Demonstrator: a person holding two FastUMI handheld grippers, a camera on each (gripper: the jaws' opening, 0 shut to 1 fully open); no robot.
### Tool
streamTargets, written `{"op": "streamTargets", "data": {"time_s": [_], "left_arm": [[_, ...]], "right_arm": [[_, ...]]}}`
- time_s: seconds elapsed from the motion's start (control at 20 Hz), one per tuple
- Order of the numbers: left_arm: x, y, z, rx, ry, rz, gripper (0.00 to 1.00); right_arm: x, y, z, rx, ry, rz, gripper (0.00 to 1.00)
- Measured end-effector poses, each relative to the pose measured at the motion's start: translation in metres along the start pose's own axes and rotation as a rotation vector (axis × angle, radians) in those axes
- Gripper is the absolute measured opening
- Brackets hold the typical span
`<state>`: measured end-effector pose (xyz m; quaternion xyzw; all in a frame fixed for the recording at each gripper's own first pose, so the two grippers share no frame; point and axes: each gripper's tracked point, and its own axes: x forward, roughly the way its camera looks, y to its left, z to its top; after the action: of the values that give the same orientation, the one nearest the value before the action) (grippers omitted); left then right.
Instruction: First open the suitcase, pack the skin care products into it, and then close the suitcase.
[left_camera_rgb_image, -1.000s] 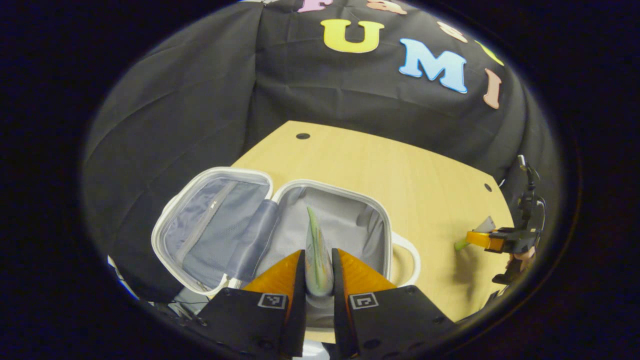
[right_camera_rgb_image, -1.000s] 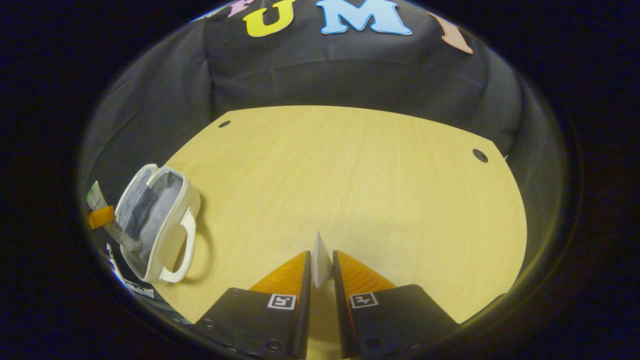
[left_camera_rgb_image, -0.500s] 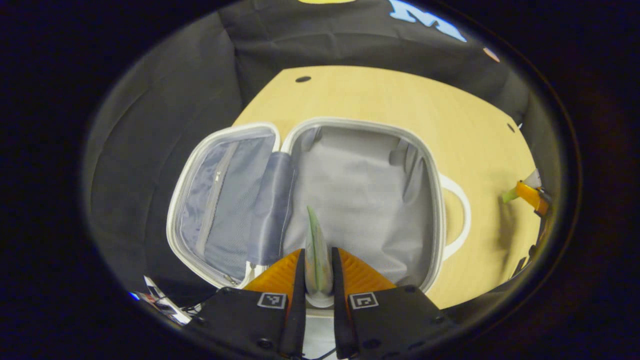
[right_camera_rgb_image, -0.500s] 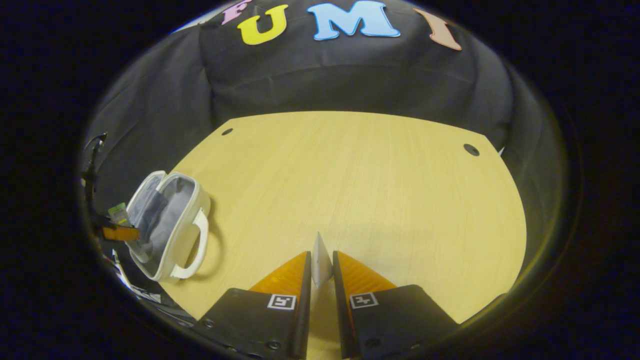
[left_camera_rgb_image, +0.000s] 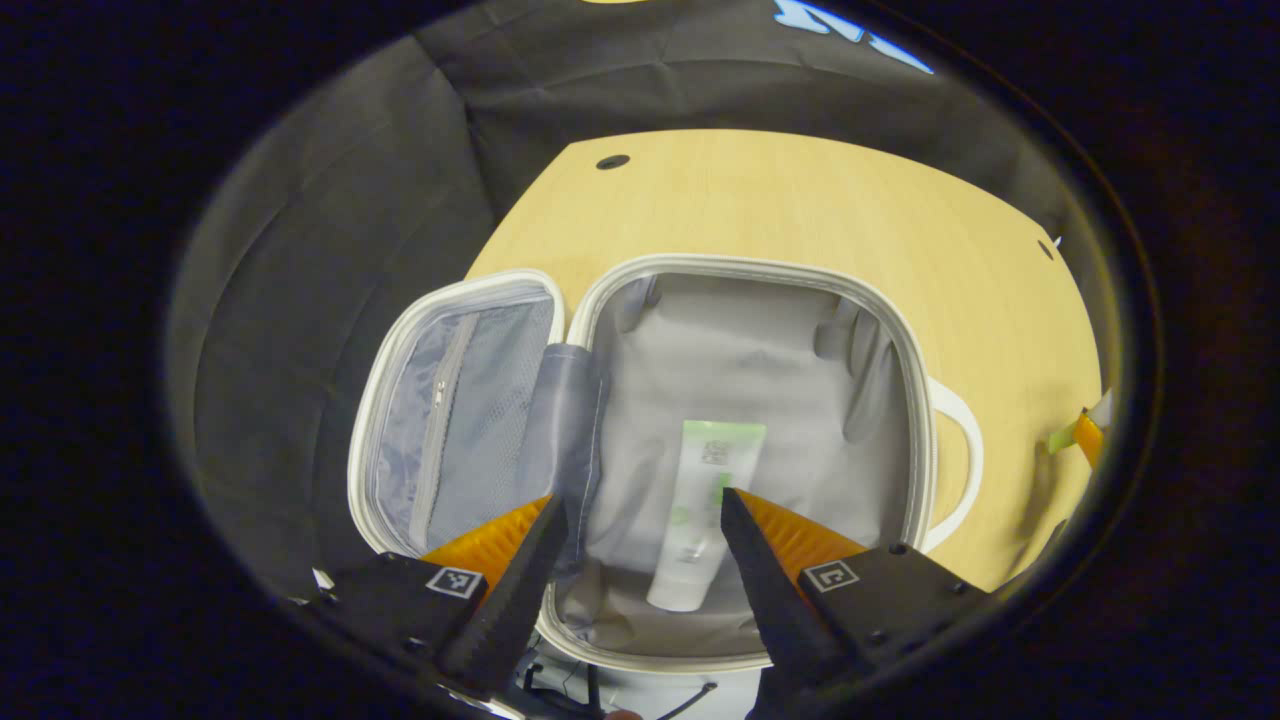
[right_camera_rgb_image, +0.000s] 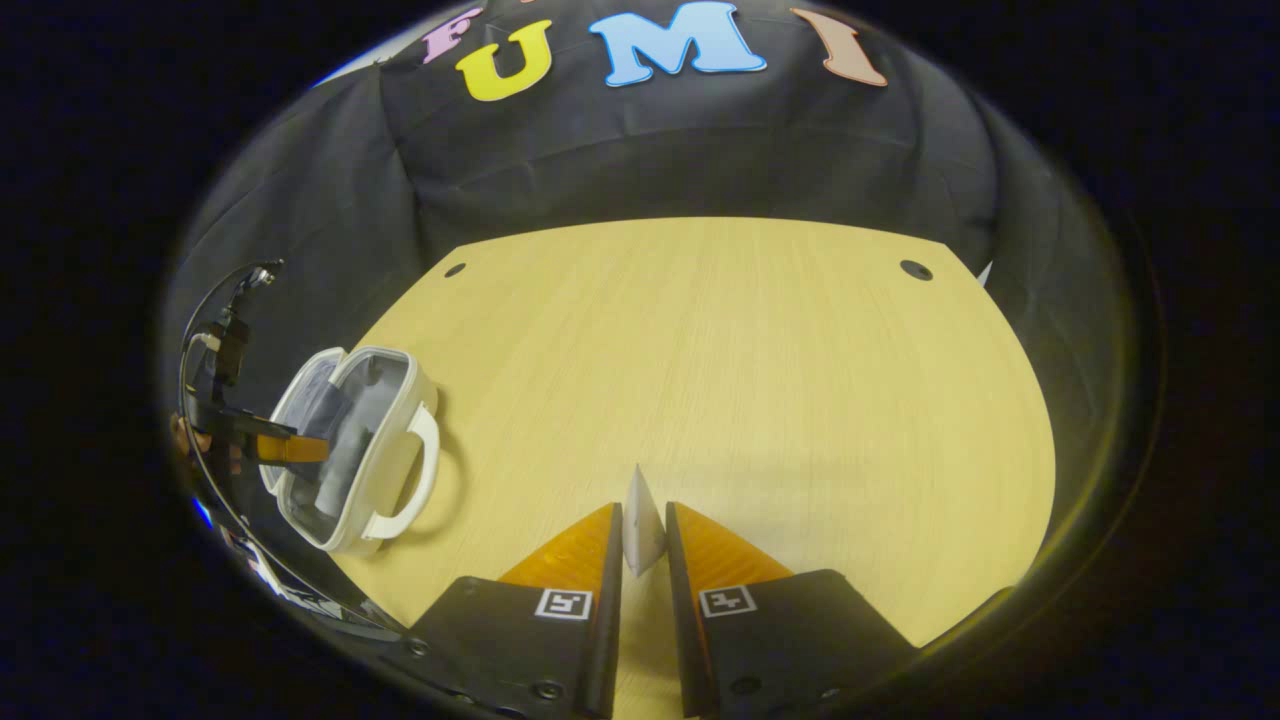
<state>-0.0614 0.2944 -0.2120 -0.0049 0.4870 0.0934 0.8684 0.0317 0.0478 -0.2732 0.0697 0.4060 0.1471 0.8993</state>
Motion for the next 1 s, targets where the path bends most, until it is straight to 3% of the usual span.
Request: {"op": "streamTargets", "data": {"time_s": [0.15,0.35,0.55,0.7,0.85,1.0], "left_arm": [[-0.011,-0.001,0.008,-0.005,-0.077,-0.016,1.00],[-0.040,0.003,0.009,-0.048,-0.201,-0.030,1.00],[-0.074,0.023,-0.003,-0.128,-0.298,0.011,1.00],[-0.109,0.039,-0.018,-0.204,-0.346,0.053,1.00],[-0.132,0.054,-0.040,-0.256,-0.365,0.088,1.00],[-0.142,0.060,-0.063,-0.302,-0.345,0.123,1.00]], "right_arm": [[-0.007,0.012,0.007,0.014,-0.005,0.027,0.24],[-0.018,0.058,0.034,-0.017,-0.032,0.135,0.20],[-0.029,0.145,0.064,-0.081,-0.036,0.337,0.23],[-0.031,0.228,0.049,-0.089,0.048,0.519,0.24],[-0.009,0.275,0.012,-0.092,0.187,0.563,0.24],[0.015,0.288,-0.018,-0.098,0.325,0.530,0.24]]}}
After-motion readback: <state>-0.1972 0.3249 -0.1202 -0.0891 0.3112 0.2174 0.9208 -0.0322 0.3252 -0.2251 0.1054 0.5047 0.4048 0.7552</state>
